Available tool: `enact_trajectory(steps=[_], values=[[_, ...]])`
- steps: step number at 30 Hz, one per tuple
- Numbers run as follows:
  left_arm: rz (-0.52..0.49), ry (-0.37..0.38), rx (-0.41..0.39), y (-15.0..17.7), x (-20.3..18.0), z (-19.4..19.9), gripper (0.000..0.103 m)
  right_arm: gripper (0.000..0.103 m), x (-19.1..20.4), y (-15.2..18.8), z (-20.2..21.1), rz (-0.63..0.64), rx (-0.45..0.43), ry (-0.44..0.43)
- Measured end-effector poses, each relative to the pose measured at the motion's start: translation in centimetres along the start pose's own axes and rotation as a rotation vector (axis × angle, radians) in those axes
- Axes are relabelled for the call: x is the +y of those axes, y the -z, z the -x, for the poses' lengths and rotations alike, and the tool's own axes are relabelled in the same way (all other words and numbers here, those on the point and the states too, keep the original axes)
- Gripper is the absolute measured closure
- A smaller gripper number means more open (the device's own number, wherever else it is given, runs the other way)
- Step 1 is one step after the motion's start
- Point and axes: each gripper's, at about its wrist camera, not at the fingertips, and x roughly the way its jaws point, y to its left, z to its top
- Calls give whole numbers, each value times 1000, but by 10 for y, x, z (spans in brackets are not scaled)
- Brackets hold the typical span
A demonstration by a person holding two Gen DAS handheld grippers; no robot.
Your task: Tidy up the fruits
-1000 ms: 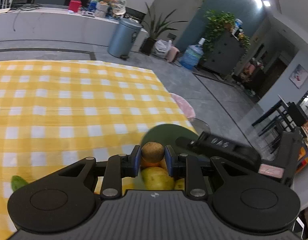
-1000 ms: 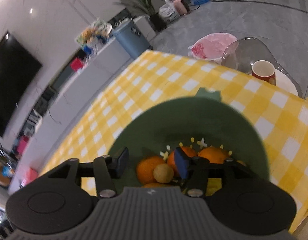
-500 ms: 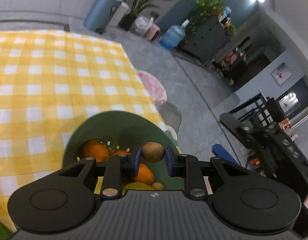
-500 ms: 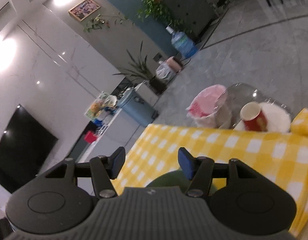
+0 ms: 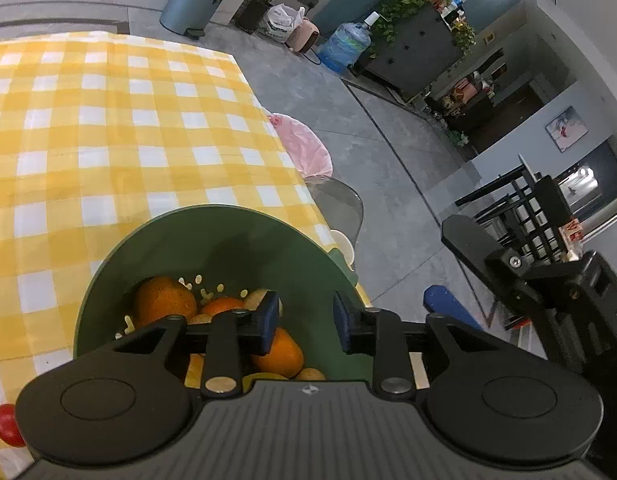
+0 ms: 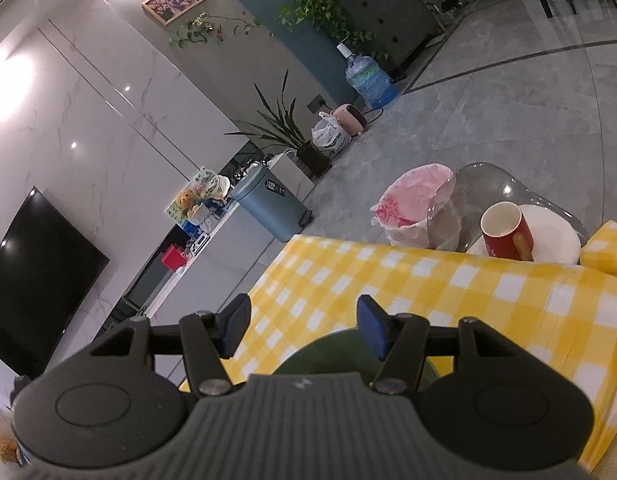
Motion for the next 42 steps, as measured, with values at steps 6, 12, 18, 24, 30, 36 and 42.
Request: enact_trajectory(steps=[6,12,18,24,30,36,42], values=[[-71,-55,-53,7,-6,21,45,46,4,1,-3,37,10,-7],[-138,-151,-100,14,-7,44,34,46,9,3,-7,71,42,-7],[-170,-213,-118,20,-8,63,33,46,19,10,-14,142,94,-10],[-190,-262,-139,25,-6,86,33,46,26,15,-17,189,131,-7],[-178,-311,-148,28,-2,107,33,46,37,25,-22,231,174,-32],[-172,-369,-172,35,0,142,33,46,50,43,-33,266,222,-65],[-107,-407,-218,48,10,182,33,46,64,55,-26,241,221,-197]])
